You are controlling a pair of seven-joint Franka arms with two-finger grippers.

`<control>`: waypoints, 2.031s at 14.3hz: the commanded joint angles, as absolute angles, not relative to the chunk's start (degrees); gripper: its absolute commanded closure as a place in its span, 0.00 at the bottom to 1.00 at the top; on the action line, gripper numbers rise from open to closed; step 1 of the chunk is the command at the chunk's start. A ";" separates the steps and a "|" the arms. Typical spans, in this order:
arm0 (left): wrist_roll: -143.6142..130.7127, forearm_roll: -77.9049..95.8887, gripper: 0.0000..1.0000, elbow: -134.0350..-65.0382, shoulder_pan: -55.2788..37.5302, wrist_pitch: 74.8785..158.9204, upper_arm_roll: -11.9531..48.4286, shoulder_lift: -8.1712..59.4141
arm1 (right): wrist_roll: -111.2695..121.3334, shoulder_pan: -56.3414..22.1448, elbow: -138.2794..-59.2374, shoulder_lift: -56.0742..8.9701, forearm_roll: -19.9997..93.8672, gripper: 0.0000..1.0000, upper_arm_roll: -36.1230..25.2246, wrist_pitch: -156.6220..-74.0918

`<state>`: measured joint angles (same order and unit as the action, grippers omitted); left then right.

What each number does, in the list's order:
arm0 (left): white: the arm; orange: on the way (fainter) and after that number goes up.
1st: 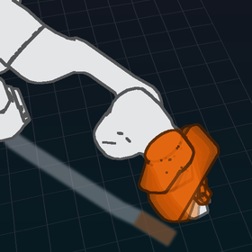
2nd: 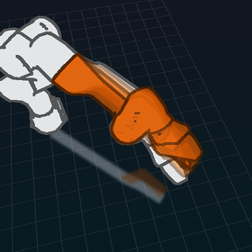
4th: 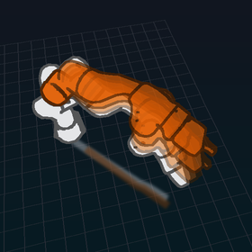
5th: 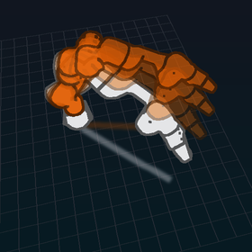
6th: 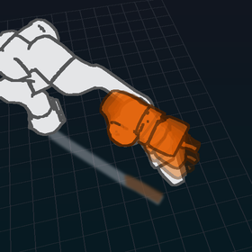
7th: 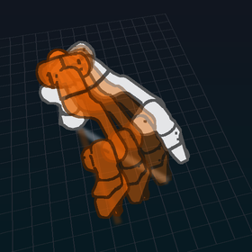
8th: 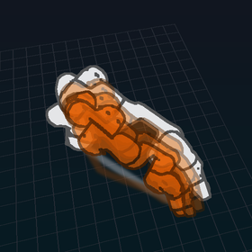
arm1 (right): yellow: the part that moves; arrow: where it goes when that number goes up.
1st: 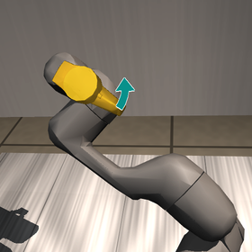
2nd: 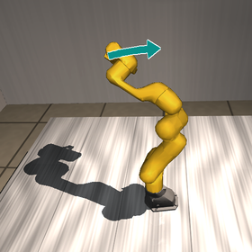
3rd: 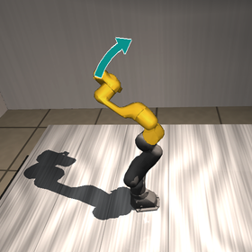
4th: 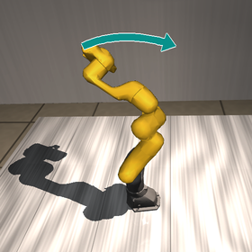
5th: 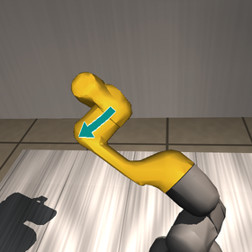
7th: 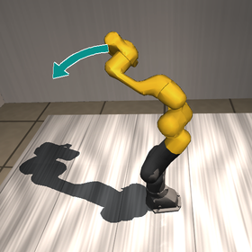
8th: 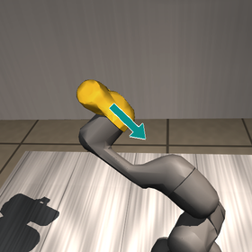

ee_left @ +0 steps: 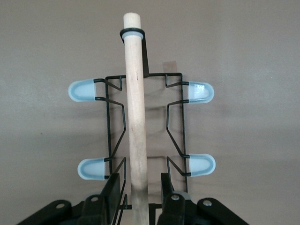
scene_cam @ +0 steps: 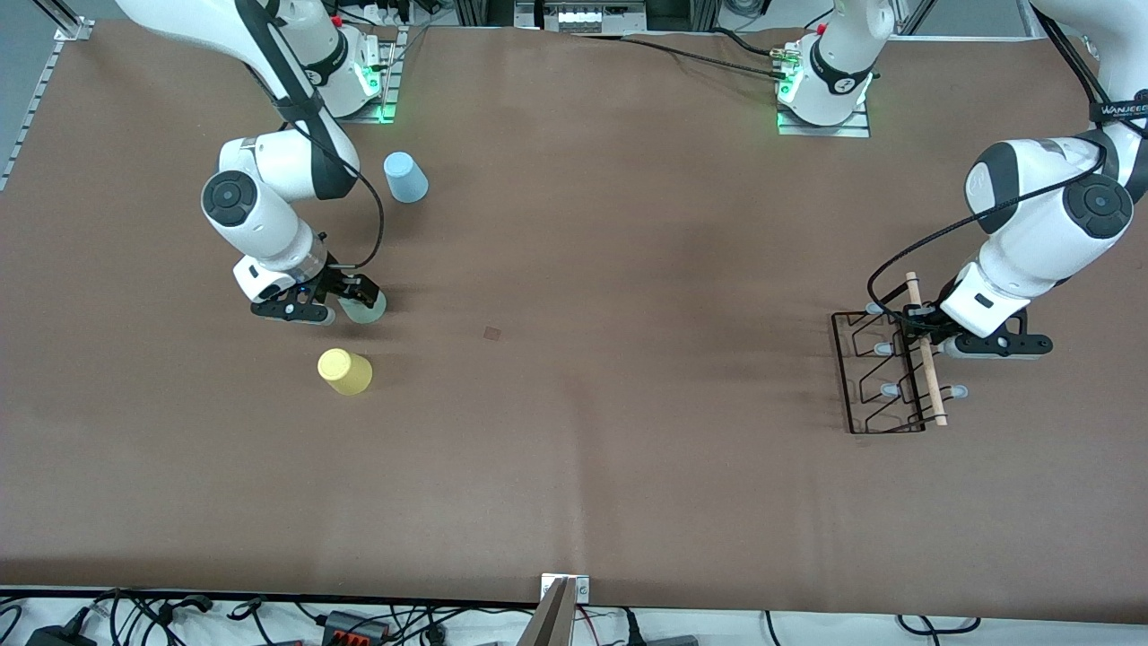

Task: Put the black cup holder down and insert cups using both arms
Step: 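Grasp the teal cup with the right gripper, the rack with the left gripper, then carry the black rack to the table middle with the left gripper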

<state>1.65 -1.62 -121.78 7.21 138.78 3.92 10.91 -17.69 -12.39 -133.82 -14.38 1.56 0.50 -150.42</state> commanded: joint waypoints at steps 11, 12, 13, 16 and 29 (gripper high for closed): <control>2.11 -2.64 0.99 -113.23 6.59 131.69 7.10 8.61 | -18.11 -13.01 -135.35 -13.80 2.02 0.53 0.26 -151.44; 1.59 -2.64 0.99 -111.46 6.42 129.40 8.69 8.53 | -17.76 -12.92 -135.35 -13.36 2.02 0.67 0.26 -151.35; 0.19 -2.64 0.99 -110.05 6.24 128.33 11.83 8.61 | -17.58 -12.92 -134.92 -12.75 2.02 0.72 0.26 -149.78; -6.49 -2.55 0.99 -109.51 5.37 128.32 18.87 9.31 | -17.05 -12.66 -132.20 -8.54 1.58 0.77 0.09 -139.26; -40.06 -2.64 0.99 -101.51 -13.35 135.43 26.81 25.83 | -14.59 -13.18 -119.27 -4.13 1.23 0.76 0.18 -113.03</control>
